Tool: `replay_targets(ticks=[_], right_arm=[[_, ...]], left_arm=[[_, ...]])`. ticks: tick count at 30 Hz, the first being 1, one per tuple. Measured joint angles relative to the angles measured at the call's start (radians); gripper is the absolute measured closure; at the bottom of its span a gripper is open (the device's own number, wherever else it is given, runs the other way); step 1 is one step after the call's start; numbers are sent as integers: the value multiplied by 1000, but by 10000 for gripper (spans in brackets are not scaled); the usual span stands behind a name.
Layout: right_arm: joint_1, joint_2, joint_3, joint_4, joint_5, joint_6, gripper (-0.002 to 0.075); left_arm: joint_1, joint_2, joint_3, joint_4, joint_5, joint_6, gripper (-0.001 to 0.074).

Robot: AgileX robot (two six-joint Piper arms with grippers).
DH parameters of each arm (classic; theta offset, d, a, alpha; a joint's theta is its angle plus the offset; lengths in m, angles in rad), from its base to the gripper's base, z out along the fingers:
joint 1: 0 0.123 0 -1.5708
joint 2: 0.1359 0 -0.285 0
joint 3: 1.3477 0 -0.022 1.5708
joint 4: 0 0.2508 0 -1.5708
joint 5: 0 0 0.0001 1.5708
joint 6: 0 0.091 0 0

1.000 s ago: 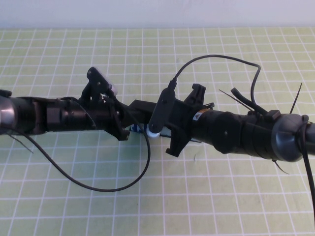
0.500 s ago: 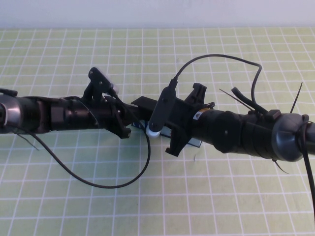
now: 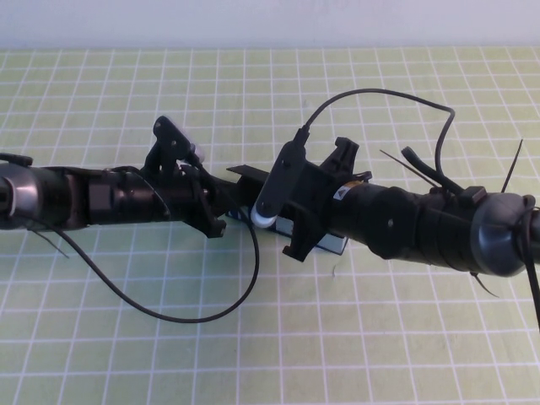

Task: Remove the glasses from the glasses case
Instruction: Pick up the glasses from the glasses case

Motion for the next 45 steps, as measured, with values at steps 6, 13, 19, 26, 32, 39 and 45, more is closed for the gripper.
replay_targets(ticks=[6, 13, 19, 26, 32, 39, 45], right_arm=[[-2, -23, 0, 28, -42, 2, 730], [-21, -25, 0, 119, -79, 2, 708], [-42, -25, 0, 187, -108, 2, 619], [-72, -25, 0, 273, -140, 4, 586], [-93, -21, 0, 347, -151, 4, 554], [-119, -15, 0, 439, -152, 4, 485], [-140, 12, 0, 487, -156, 4, 475]], left_arm=[[0, 0, 0, 0, 0, -21, 739], [0, 0, 0, 0, 7, -31, 739], [0, 0, 0, 0, 8, -44, 739], [0, 0, 0, 2, 15, -48, 739], [0, 2, 0, 4, 22, -61, 739], [0, 2, 0, 5, 24, -71, 739], [0, 2, 0, 7, 26, -77, 739]])
